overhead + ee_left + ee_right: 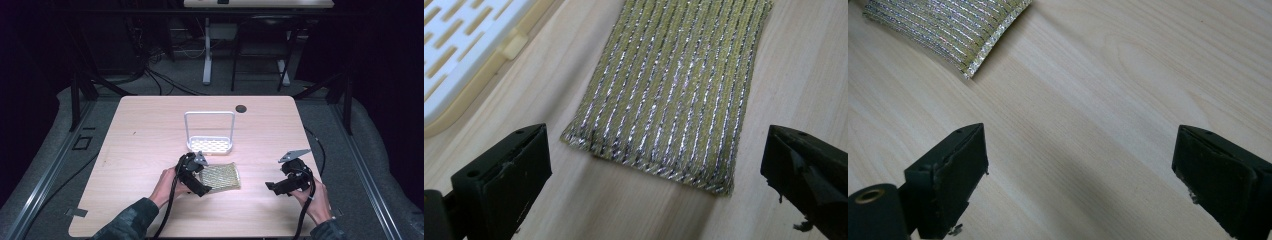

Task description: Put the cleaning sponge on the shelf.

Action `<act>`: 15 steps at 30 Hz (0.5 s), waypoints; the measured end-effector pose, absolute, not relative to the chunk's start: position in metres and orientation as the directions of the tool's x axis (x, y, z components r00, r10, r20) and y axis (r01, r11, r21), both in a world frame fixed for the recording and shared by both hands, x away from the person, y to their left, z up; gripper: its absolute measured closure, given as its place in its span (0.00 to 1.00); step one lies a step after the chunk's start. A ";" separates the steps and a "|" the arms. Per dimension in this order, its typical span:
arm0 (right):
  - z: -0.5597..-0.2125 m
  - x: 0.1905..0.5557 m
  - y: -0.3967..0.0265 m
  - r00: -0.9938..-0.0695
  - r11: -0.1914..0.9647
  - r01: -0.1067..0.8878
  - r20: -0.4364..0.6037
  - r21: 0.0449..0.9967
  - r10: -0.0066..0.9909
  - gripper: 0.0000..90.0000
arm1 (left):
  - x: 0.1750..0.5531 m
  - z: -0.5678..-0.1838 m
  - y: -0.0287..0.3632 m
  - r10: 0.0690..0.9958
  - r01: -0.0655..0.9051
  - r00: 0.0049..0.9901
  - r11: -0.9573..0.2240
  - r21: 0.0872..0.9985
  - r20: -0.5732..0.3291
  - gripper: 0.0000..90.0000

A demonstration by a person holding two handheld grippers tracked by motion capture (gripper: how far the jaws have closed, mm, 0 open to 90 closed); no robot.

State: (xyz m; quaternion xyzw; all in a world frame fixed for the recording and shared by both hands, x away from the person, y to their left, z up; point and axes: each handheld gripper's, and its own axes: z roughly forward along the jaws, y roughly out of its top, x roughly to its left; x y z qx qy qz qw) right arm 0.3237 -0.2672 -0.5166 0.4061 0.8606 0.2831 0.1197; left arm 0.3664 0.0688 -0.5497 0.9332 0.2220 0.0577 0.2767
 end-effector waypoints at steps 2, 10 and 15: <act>-0.517 0.324 -0.268 -0.640 0.508 0.633 0.026 0.584 0.768 0.08 | 0.367 -0.550 0.064 0.432 0.368 0.902 -0.755 0.543 -0.010 0.00; -0.517 0.323 -0.270 -0.640 0.504 0.635 0.032 0.586 0.768 0.08 | 0.372 -0.555 0.051 0.404 0.346 0.915 -0.769 0.537 -0.011 0.00; -0.517 0.323 -0.270 -0.641 0.504 0.636 0.037 0.585 0.766 0.09 | 0.374 -0.559 0.046 0.393 0.338 0.920 -0.781 0.525 -0.009 0.00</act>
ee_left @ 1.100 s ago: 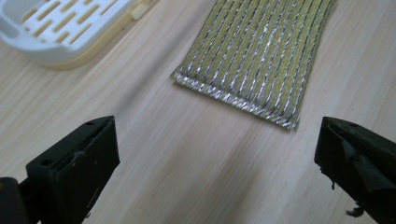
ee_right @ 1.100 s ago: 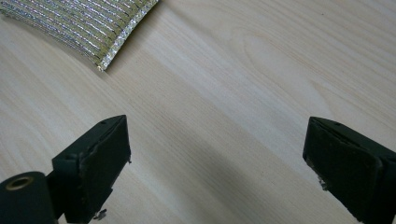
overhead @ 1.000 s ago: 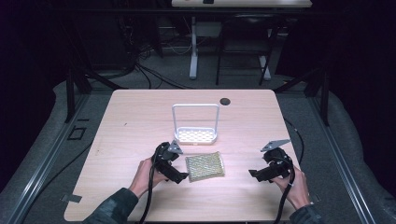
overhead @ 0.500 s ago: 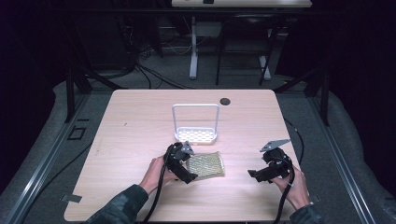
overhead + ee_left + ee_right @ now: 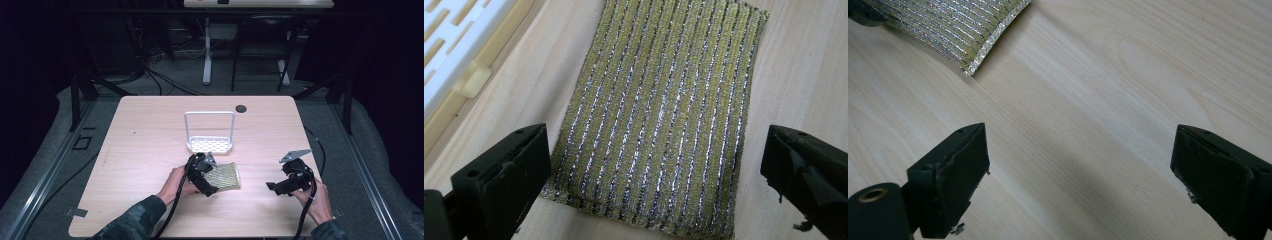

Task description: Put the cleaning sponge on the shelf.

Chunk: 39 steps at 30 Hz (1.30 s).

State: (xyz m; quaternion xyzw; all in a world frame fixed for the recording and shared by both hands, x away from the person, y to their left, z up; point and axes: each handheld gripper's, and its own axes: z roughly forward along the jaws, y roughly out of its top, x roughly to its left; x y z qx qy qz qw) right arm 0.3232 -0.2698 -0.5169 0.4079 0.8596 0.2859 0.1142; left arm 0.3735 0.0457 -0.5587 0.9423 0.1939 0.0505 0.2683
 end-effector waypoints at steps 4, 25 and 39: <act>-0.517 0.323 -0.270 -0.644 0.507 0.634 0.036 0.584 0.764 0.09 | 0.373 -0.559 0.044 0.392 0.329 0.920 -0.790 0.518 0.014 0.00; -0.514 0.321 -0.273 -0.641 0.497 0.633 0.043 0.594 0.766 0.11 | 0.371 -0.566 0.040 0.391 0.325 0.919 -0.820 0.472 0.046 0.06; -0.514 0.320 -0.275 -0.639 0.488 0.634 0.052 0.600 0.767 0.14 | 0.370 -0.565 0.041 0.401 0.336 0.915 -0.813 0.476 0.038 0.10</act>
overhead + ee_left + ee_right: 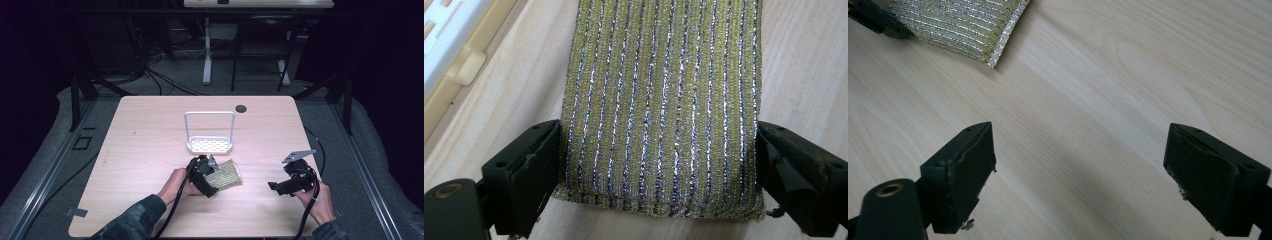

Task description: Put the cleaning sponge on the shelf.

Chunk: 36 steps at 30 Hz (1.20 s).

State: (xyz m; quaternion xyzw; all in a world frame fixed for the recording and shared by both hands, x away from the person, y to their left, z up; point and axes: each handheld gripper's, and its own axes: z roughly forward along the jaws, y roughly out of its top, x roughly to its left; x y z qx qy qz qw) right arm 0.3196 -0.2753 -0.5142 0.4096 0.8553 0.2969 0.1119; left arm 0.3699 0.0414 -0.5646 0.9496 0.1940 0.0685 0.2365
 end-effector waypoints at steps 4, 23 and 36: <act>-0.514 0.319 -0.275 -0.638 0.489 0.635 0.049 0.598 0.769 0.15 | 0.368 -0.564 0.042 0.398 0.332 0.917 -0.809 0.485 0.037 0.15; -0.513 0.319 -0.275 -0.636 0.489 0.636 0.047 0.597 0.771 0.16 | 0.361 -0.559 0.045 0.391 0.308 0.919 -0.793 0.525 0.053 0.40; -0.513 0.318 -0.275 -0.636 0.491 0.634 0.042 0.597 0.770 0.16 | 0.351 -0.545 0.052 0.404 0.297 0.911 -0.777 0.555 0.079 0.40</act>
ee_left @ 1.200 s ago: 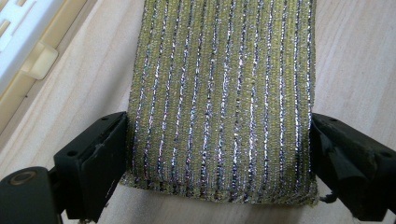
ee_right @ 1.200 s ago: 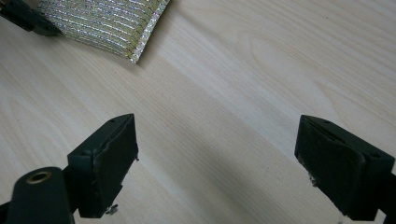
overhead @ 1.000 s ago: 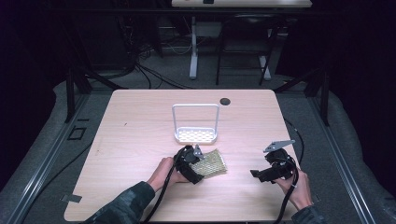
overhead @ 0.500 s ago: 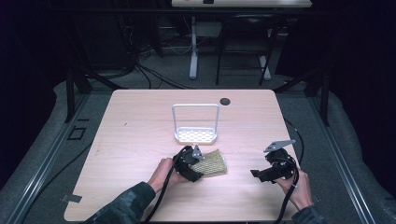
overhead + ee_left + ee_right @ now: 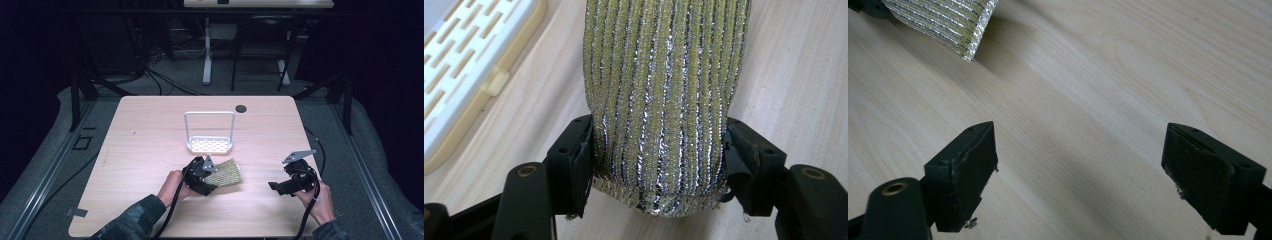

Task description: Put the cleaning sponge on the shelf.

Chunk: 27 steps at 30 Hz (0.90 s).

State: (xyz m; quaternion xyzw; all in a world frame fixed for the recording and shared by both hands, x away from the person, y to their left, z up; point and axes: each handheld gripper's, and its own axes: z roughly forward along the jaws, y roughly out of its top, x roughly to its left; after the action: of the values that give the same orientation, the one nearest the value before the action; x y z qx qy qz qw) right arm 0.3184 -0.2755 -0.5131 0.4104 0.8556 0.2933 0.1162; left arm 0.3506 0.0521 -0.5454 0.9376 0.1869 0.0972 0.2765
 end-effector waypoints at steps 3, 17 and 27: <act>-0.513 0.318 -0.276 -0.638 0.494 0.633 0.040 0.597 0.769 0.16 | 0.350 -0.543 0.055 0.414 0.303 0.907 -0.771 0.561 0.079 0.40; -0.513 0.318 -0.275 -0.639 0.497 0.632 0.037 0.595 0.769 0.16 | 0.350 -0.534 0.067 0.447 0.322 0.890 -0.753 0.573 0.087 0.40; -0.513 0.318 -0.275 -0.637 0.497 0.632 0.035 0.595 0.770 0.16 | 0.352 -0.528 0.078 0.490 0.345 0.866 -0.731 0.588 0.101 0.40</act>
State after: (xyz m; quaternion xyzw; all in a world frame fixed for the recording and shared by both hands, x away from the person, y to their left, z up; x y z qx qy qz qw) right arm 0.3180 -0.2751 -0.5132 0.4090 0.8569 0.2905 0.1183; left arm 0.3515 0.0780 -0.5283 0.9219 0.2264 0.1256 0.2882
